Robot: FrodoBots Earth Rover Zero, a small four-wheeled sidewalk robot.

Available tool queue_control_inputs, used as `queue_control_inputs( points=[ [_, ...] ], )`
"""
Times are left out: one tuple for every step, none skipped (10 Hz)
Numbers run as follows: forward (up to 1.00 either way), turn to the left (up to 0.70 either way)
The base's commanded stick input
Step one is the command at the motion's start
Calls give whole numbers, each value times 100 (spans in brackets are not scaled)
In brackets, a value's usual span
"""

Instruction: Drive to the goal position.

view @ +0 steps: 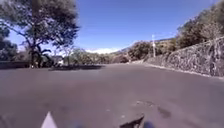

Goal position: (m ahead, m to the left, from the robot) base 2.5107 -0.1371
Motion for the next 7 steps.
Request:
queue_control_inputs(
  points=[
    [85, 0],
    [85, 0],
    [85, 0],
    [85, -11],
    [85, -24],
    [85, -34],
    [85, -34]
  ],
)
